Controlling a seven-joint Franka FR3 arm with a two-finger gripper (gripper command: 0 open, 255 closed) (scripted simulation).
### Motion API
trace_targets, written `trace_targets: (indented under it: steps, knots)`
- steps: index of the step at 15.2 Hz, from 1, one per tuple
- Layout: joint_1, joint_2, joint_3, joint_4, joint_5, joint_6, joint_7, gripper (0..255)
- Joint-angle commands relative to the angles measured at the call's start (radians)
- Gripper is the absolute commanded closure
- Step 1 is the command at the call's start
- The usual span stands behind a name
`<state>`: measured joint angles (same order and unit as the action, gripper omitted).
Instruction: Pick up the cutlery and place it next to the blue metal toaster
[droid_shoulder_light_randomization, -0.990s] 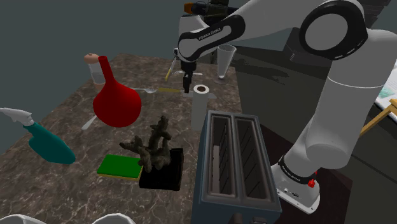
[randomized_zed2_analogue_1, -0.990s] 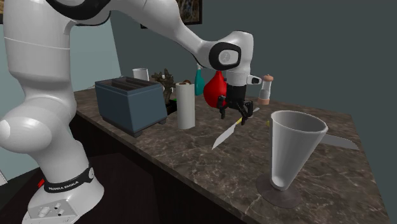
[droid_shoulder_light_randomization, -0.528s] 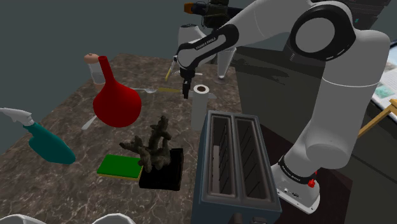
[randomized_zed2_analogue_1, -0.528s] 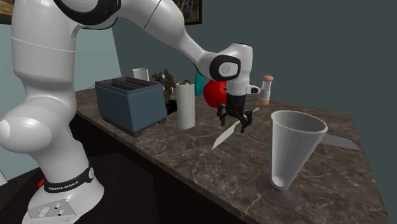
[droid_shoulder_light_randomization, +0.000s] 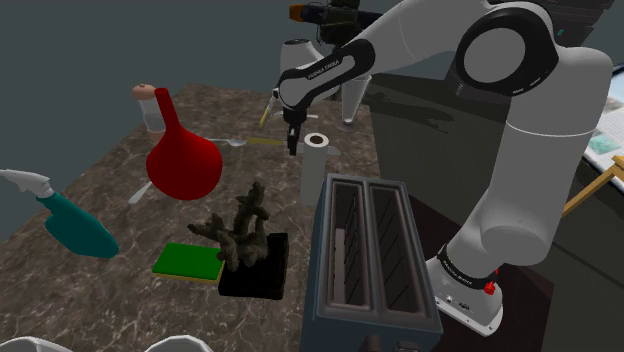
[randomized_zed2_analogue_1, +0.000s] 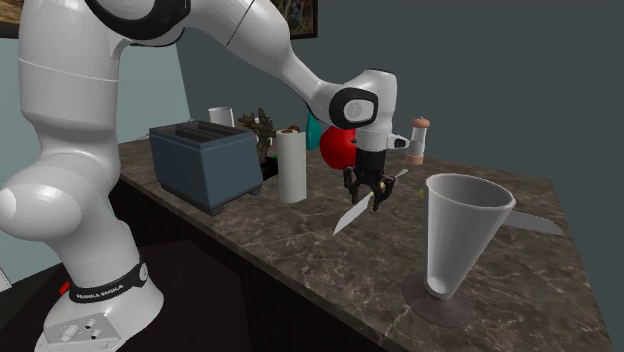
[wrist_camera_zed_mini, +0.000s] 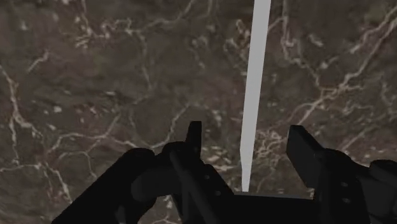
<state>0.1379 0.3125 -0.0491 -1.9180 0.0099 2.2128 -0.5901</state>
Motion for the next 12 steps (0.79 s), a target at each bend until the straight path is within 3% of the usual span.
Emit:
trace_targets:
  steps: [1, 12]
  knots:
    - [0.000, 0.000, 0.000, 0.000, 0.000, 0.000, 0.000, 255]
    - [0.000, -0.021, 0.000, 0.014, -0.001, -0.034, 0.001, 255]
